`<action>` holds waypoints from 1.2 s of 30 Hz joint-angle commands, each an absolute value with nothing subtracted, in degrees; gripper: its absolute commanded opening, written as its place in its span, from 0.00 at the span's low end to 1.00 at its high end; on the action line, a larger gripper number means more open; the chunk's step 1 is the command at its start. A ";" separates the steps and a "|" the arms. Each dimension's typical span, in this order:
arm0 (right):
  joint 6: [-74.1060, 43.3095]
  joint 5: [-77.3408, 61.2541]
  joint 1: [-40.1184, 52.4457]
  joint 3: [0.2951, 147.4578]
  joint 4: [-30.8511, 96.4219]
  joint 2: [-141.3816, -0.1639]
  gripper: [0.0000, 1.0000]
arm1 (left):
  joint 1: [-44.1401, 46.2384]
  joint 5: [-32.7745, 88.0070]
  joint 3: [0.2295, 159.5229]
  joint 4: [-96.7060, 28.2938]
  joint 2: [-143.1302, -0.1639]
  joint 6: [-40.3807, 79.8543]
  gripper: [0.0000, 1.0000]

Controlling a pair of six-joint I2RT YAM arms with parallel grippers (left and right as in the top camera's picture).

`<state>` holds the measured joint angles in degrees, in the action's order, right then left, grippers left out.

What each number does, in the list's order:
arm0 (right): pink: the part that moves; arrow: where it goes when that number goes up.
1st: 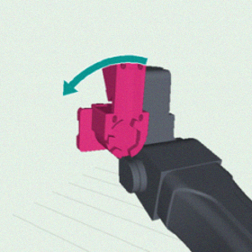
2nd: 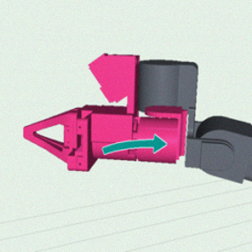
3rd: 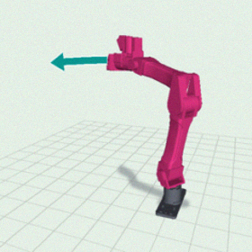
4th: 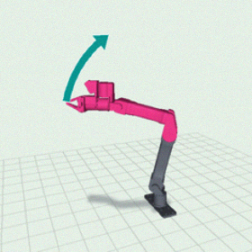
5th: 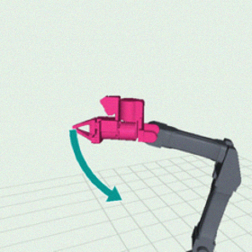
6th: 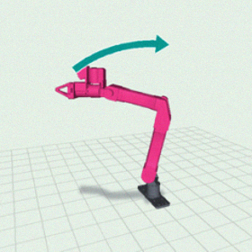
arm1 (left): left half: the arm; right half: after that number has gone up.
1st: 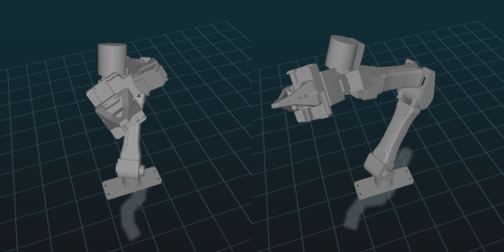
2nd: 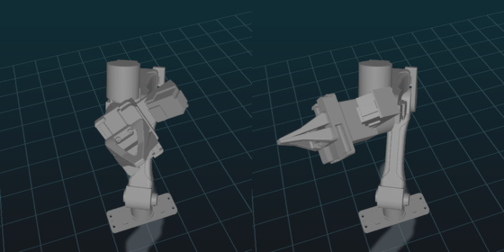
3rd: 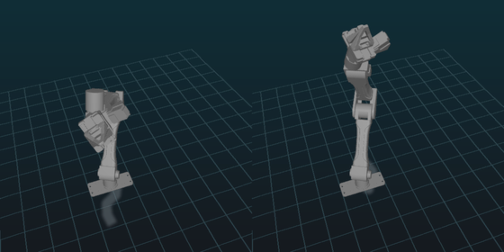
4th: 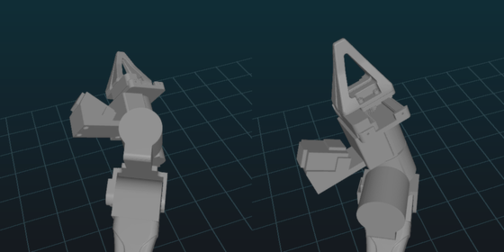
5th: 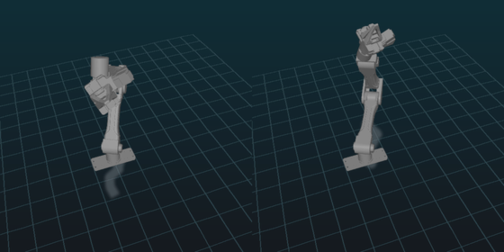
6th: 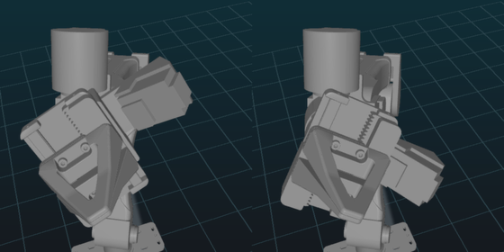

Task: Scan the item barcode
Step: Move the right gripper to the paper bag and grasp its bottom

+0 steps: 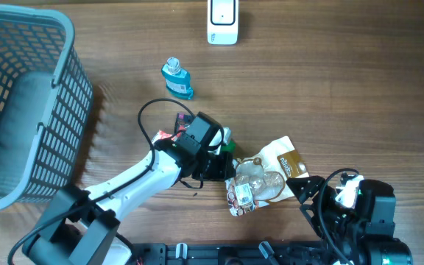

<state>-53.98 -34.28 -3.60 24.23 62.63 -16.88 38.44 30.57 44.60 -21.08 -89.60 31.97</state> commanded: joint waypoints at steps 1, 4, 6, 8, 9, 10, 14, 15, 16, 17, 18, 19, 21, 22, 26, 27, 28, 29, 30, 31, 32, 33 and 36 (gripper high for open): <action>-55.09 -32.12 -3.73 22.90 65.14 -17.04 1.00 | 38.79 30.79 44.14 -20.97 -93.49 32.23 0.04; -55.83 -32.62 -3.73 22.87 64.97 -17.04 1.00 | 38.72 29.93 44.14 -20.62 -97.49 33.98 0.04; -57.34 -32.77 -3.73 22.87 65.21 -17.04 1.00 | 38.72 29.95 44.14 -20.05 -98.63 35.07 0.04; -58.94 -34.46 -3.73 22.87 62.50 -17.06 1.00 | 38.68 29.98 44.14 -19.57 -98.72 35.27 0.04; -57.78 -34.39 -3.73 22.87 59.42 -17.30 1.00 | 38.68 29.98 44.14 -19.44 -98.72 35.44 0.04; -57.47 -33.87 -3.73 22.87 56.80 -18.24 1.00 | 38.68 29.98 44.14 -19.42 -98.72 35.44 0.04; -54.52 -31.55 -3.73 22.87 51.11 -27.57 1.00 | 38.68 29.98 44.14 -19.44 -98.72 35.44 0.04; -52.49 -30.92 -3.73 22.92 49.82 -31.27 1.00 | 38.68 29.98 44.14 -19.38 -98.72 35.44 0.04; -50.52 -30.48 -3.70 22.94 47.92 -36.86 1.00 | 38.68 29.98 44.14 -19.25 -98.72 35.44 0.04; -49.04 -30.44 -3.70 22.94 46.22 -42.15 1.00 | 38.68 29.98 44.14 -19.18 -98.72 35.44 0.04; -47.64 -30.48 -3.70 23.05 44.60 -47.81 0.99 | 38.68 29.98 44.14 -19.03 -98.72 35.51 0.04; -46.46 -30.48 -3.70 23.29 43.40 -52.40 1.00 | 38.68 29.95 44.14 -19.03 -98.72 36.36 0.04; -44.38 -30.46 -3.33 23.64 40.73 -60.36 1.00 | 38.68 29.98 44.14 -18.83 -98.72 36.99 0.04; -43.94 -30.48 -3.01 23.66 39.79 -62.39 1.00 | 38.68 29.98 44.14 -18.79 -98.72 37.15 0.04; -45.45 -29.56 1.76 23.66 35.31 -70.26 1.00 | 38.68 29.95 44.14 -18.79 -98.72 38.26 0.04; -46.81 -28.62 3.57 23.66 34.54 -70.67 1.00 | 38.68 29.98 44.14 -18.79 -98.72 38.39 0.04; -48.23 -27.40 5.48 23.66 33.87 -70.67 1.00 | 38.68 29.98 44.14 -18.79 -98.72 38.46 0.04; -49.69 -26.72 7.49 23.66 33.26 -70.61 1.00 | 38.68 29.98 44.14 -18.79 -98.72 38.46 0.04; -51.33 -26.26 9.28 23.66 33.01 -70.61 1.00 | 38.68 29.98 44.14 -18.79 -98.72 38.46 0.04; -53.32 -25.28 11.03 23.66 33.04 -70.61 1.00 | 38.68 29.98 44.14 -18.81 -98.72 38.46 0.04; -55.09 -24.18 13.04 23.66 33.28 -70.61 1.00 | 38.68 29.98 44.14 -18.81 -98.72 38.46 0.04; -56.49 -23.53 14.48 23.66 33.58 -70.61 1.00 | 38.68 29.98 44.14 -18.81 -98.72 38.46 0.04; -60.27 -23.14 18.59 23.66 34.15 -70.61 1.00 | 38.68 29.98 44.14 -18.79 -98.72 38.48 0.04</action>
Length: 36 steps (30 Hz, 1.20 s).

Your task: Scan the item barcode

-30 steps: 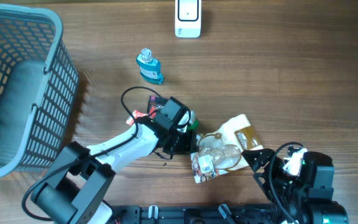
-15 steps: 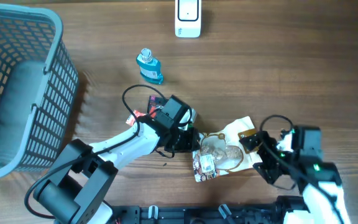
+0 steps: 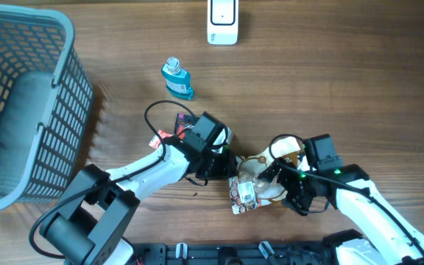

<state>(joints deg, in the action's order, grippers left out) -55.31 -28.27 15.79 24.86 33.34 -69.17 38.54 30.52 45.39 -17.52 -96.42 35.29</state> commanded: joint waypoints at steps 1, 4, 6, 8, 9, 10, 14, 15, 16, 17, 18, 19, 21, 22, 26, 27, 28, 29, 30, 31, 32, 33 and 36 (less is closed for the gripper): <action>-61.49 -23.14 19.46 23.66 34.79 -70.61 1.00 | 38.68 29.98 44.14 -18.79 -98.72 38.50 0.04; -63.33 -22.22 20.43 23.66 36.99 -70.61 1.00 | 38.68 29.95 44.14 -18.76 -98.72 39.51 0.04; -66.06 -21.69 20.40 23.66 38.46 -70.61 1.00 | 38.68 29.95 44.14 -18.59 -98.72 39.51 0.04; -69.41 -18.55 20.40 23.66 38.28 -70.63 1.00 | 38.68 29.95 44.14 -18.57 -98.72 39.51 0.04; -70.85 -16.78 20.40 23.66 38.00 -70.63 1.00 | 38.68 29.95 44.14 -18.57 -98.72 39.51 0.04; -71.75 -14.87 20.40 23.66 36.93 -70.63 1.00 | 38.68 29.95 44.14 -18.57 -98.72 39.51 0.04; -74.04 -10.44 20.40 23.66 32.49 -70.67 1.00 | 38.68 29.98 44.14 -18.61 -98.72 39.81 0.04; -74.41 -9.80 20.40 23.66 31.66 -70.67 1.00 | 38.68 29.98 44.14 -18.61 -98.72 39.97 0.04; -75.22 -8.75 20.40 23.66 30.87 -70.67 1.00 | 38.68 29.98 44.14 -18.61 -98.72 39.97 0.04; -75.26 -7.51 20.40 23.66 30.35 -70.67 1.00 | 38.74 29.98 44.14 -18.63 -98.72 39.97 0.04; -75.40 -6.35 20.40 23.66 30.04 -70.67 1.00 | 38.74 30.02 44.14 -18.63 -98.72 39.97 0.04; -75.70 -5.23 20.40 23.66 30.00 -70.67 1.00 | 38.74 30.22 44.14 -18.63 -98.72 39.97 0.04; -75.81 -2.35 20.40 23.66 29.43 -70.67 1.00 | 38.74 30.20 44.14 -18.63 -98.72 39.94 0.04; -75.64 -0.80 20.40 23.66 28.95 -70.67 1.00 | 38.74 30.20 44.14 -18.63 -98.72 39.97 0.04; -71.77 0.45 20.40 23.64 25.10 -70.67 1.00 | 38.74 30.22 44.14 -18.63 -98.72 39.97 0.04; -71.31 0.12 20.40 23.62 23.70 -70.85 1.00 | 38.74 30.20 44.14 -18.63 -98.72 39.97 0.04; -70.04 -1.08 20.40 23.51 21.26 -71.35 1.00 | 38.74 30.20 44.14 -18.63 -98.72 39.97 0.04; -68.84 -2.37 20.40 23.51 19.73 -71.83 1.00 | 38.74 30.22 44.14 -18.63 -98.72 39.97 0.04; -68.10 -4.19 20.40 23.51 18.37 -72.44 1.00 | 38.74 30.22 44.14 -18.63 -98.72 39.97 0.04; -68.14 -6.37 20.40 23.51 17.02 -73.34 1.00 | 38.74 30.20 44.14 -18.63 -98.72 39.97 0.04; -68.44 -7.49 20.40 23.51 16.08 -73.93 1.00 | 38.79 30.20 44.14 -18.63 -98.72 39.97 0.04; -68.62 -8.73 20.40 23.51 14.66 -74.61 1.00 | 38.79 30.20 44.14 -18.63 -98.72 39.97 0.04; -68.23 -12.08 20.40 23.51 10.00 -75.16 1.00 | 38.79 30.22 44.14 -18.63 -98.72 39.94 0.04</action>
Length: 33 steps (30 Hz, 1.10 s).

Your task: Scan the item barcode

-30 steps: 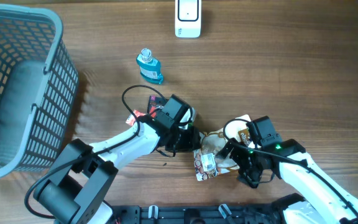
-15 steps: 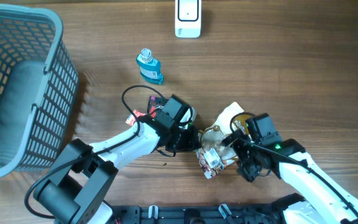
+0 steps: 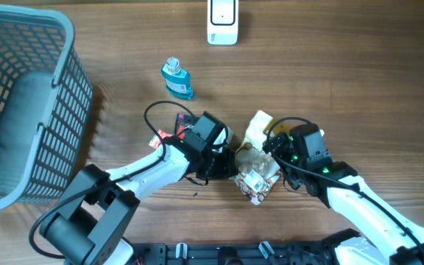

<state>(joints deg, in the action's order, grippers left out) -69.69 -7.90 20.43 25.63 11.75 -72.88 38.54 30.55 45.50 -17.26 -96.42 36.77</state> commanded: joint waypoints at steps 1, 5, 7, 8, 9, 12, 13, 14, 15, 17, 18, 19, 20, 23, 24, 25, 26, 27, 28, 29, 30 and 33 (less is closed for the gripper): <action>-67.66 -13.39 20.40 23.51 8.54 -75.13 1.00 | 38.79 30.20 44.14 -18.63 -98.72 39.97 0.04; -63.33 -14.31 20.40 23.51 5.54 -75.13 1.00 | 38.79 30.20 44.14 -18.65 -98.72 39.94 0.04; -61.49 -14.33 20.40 23.51 6.00 -75.13 0.99 | 38.79 30.20 44.14 -18.65 -98.72 39.97 0.04; -59.88 -14.37 20.40 23.51 5.91 -75.13 0.98 | 38.79 30.20 44.14 -18.65 -98.72 39.94 0.04; -57.93 -14.59 20.40 23.51 5.41 -75.13 0.96 | 38.79 30.20 44.14 -18.65 -98.72 39.94 0.04; -51.22 -14.46 20.40 23.51 3.01 -75.16 0.95 | 38.79 30.20 44.14 -18.92 -98.72 39.97 0.04; -50.57 -14.50 20.40 23.51 2.15 -75.18 0.88 | 38.79 30.20 44.14 -18.90 -98.72 39.97 0.04; -50.52 -14.55 20.40 23.51 1.58 -75.18 0.85 | 38.79 30.22 44.14 -18.90 -98.72 39.97 0.04; -50.41 -14.81 20.40 23.51 0.89 -75.18 0.83 | 38.79 30.20 44.14 -18.87 -98.72 39.97 0.04; -47.90 -17.56 20.40 23.51 -1.58 -75.18 0.75 | 38.79 30.20 44.14 -18.90 -98.72 39.97 0.04; -47.44 -18.85 20.40 23.51 -2.15 -75.18 0.68 | 38.79 30.20 44.14 -18.92 -98.72 39.97 0.04; -47.53 -19.77 20.40 23.51 -2.24 -75.18 0.60 | 38.79 30.22 44.14 -18.92 -98.72 39.97 0.04; -47.48 -20.18 20.40 23.51 -2.22 -75.18 0.54 | 38.79 30.20 44.14 -18.98 -98.72 39.99 0.04; -46.39 -20.58 20.40 23.51 -2.20 -75.18 0.46 | 38.79 30.22 44.14 -19.09 -98.72 39.99 0.04; -45.95 -20.69 20.40 23.51 -2.09 -75.18 0.41 | 38.79 30.20 44.14 -19.09 -98.72 39.99 0.04; -45.25 -20.71 20.40 23.51 -1.89 -75.18 0.35 | 38.79 30.20 44.14 -19.09 -98.72 39.99 0.04; -44.95 -20.69 20.40 23.51 -1.72 -75.18 0.29 | 38.79 30.22 44.14 -19.09 -98.72 39.99 0.04; -44.95 -20.64 20.40 23.51 -1.39 -75.18 0.25 | 38.79 30.22 44.14 -19.07 -98.72 39.99 0.04; -44.80 -20.64 20.40 23.51 -1.21 -75.18 0.20 | 38.79 30.20 44.14 -19.09 -98.72 39.99 0.04; -44.56 -20.67 20.40 23.51 -0.95 -75.18 0.17 | 38.79 30.20 44.14 -19.09 -98.72 39.99 0.04; -44.47 -20.58 20.40 23.51 -0.71 -75.18 0.17 | 38.79 30.20 44.14 -19.09 -98.72 39.99 0.04; -43.42 -20.32 20.38 23.51 -0.67 -75.18 0.17 | 38.79 30.20 44.14 -19.09 -98.72 39.97 0.04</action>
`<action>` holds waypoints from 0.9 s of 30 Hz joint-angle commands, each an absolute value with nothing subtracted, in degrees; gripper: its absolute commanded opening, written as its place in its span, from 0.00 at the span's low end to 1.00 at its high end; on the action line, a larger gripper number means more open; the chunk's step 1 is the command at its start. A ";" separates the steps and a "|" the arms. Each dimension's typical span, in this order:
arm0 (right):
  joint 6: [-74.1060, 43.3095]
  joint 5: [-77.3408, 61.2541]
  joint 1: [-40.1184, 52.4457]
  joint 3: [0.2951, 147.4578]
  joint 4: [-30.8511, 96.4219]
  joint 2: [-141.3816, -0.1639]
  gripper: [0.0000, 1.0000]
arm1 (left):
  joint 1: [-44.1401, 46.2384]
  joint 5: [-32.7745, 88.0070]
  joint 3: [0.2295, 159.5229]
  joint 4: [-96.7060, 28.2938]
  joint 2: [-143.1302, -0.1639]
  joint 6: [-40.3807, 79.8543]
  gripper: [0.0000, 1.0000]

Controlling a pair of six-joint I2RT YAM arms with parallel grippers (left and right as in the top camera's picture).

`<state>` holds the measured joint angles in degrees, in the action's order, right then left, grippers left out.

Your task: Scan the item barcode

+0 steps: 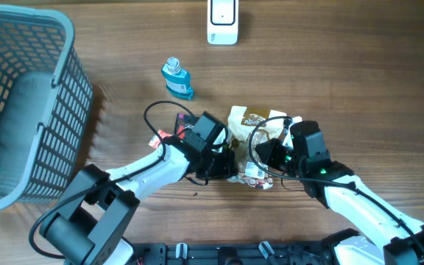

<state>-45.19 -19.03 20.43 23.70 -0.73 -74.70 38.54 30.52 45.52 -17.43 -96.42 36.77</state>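
Observation:
The snack bag [247,121], clear with a white and brown top, stands tilted between the two arms at the table's front middle. Its white barcode label [255,179] faces up at the bag's near end. My left gripper [229,160] is at the bag's left edge and appears shut on it, its fingers partly hidden by the bag. My right gripper [269,151] is pressed to the bag's right side and looks shut on it. The white scanner [222,20] stands at the table's far edge.
A small blue bottle [177,79] lies behind the left arm. A grey mesh basket [20,103] fills the left side. A red and pink packet [165,135] pokes out beside the left wrist. Black cables loop over both wrists.
The bag has swung further: its white and brown top now points to the far left and sits closer to the left gripper. The right gripper shifted slightly left with it. The left arm stayed put.
At first the left gripper was at the flat bag's left edge and the right arm was folded at the front right corner. Then the right gripper reached the bag's right side. After that the bag was turned and lifted at its top, and now leans further toward the left arm.

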 commanded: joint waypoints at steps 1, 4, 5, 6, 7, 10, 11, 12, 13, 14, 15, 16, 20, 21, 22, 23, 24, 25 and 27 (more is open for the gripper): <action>-43.42 -20.27 20.40 23.51 -1.04 -75.16 0.19 | 38.79 30.20 44.14 -19.09 -98.72 39.97 0.04; -41.98 -20.10 20.40 23.51 -2.50 -75.16 0.86 | 38.79 30.20 44.14 -19.09 -98.72 39.99 0.04; -42.02 -20.05 20.40 23.51 -2.50 -75.18 0.96 | 38.79 30.20 44.14 -19.09 -98.72 39.99 0.04; -42.13 -20.08 20.40 23.51 -2.48 -75.20 1.00 | 38.79 30.20 44.14 -19.09 -98.72 39.99 0.04; -42.19 -20.08 20.40 23.51 -2.48 -75.24 1.00 | 38.79 30.20 44.14 -19.09 -98.72 39.99 0.04; -42.94 -19.18 20.40 23.51 -2.61 -76.77 1.00 | 38.79 30.20 44.14 -19.14 -98.72 39.99 0.04; -44.05 -18.31 20.40 23.51 -2.61 -77.73 1.00 | 38.79 30.20 44.14 -19.29 -98.72 39.99 0.04; -45.30 -17.47 20.40 23.51 -2.57 -78.85 1.00 | 38.79 30.20 44.14 -19.59 -98.72 39.99 0.04; -47.62 -16.29 20.40 23.51 -2.59 -80.60 1.00 | 38.79 30.20 44.14 -20.03 -98.72 39.97 0.04; -49.69 -15.31 20.36 23.51 -2.61 -81.97 1.00 | 38.79 30.20 44.14 -20.36 -98.72 39.97 0.04; -50.81 -15.09 20.25 23.51 -3.07 -83.22 1.00 | 38.79 30.20 44.14 -20.40 -98.72 39.99 0.04; -51.22 -15.35 19.99 23.51 -3.99 -84.36 1.00 | 38.79 30.20 44.14 -20.38 -98.72 39.99 0.04; -53.47 -20.21 18.61 23.51 -7.62 -86.87 1.00 | 38.79 30.22 44.14 -20.36 -98.72 39.99 0.04; -54.30 -21.23 18.63 23.51 -8.58 -87.39 1.00 | 38.79 30.22 44.14 -20.36 -98.72 40.01 0.04; -54.26 -22.52 18.63 23.51 -9.80 -87.83 1.00 | 38.79 30.22 44.14 -20.36 -98.72 39.99 0.04; -53.98 -23.18 18.63 23.51 -10.68 -88.29 1.00 | 38.79 30.22 44.14 -20.36 -98.72 40.01 0.04; -53.93 -23.97 18.63 23.51 -11.18 -88.88 1.00 | 38.79 30.20 44.14 -20.36 -98.72 40.45 0.04; -53.41 -24.16 18.61 23.51 -11.18 -89.19 0.96 | 38.79 30.20 44.14 -20.36 -98.72 40.82 0.04; -48.51 -26.96 18.61 23.51 -12.60 -89.21 0.81 | 38.79 30.20 44.14 -20.36 -98.72 40.84 0.04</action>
<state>-52.40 -22.96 18.44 25.67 -13.30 -86.04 38.54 30.50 45.87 -18.41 -96.42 36.84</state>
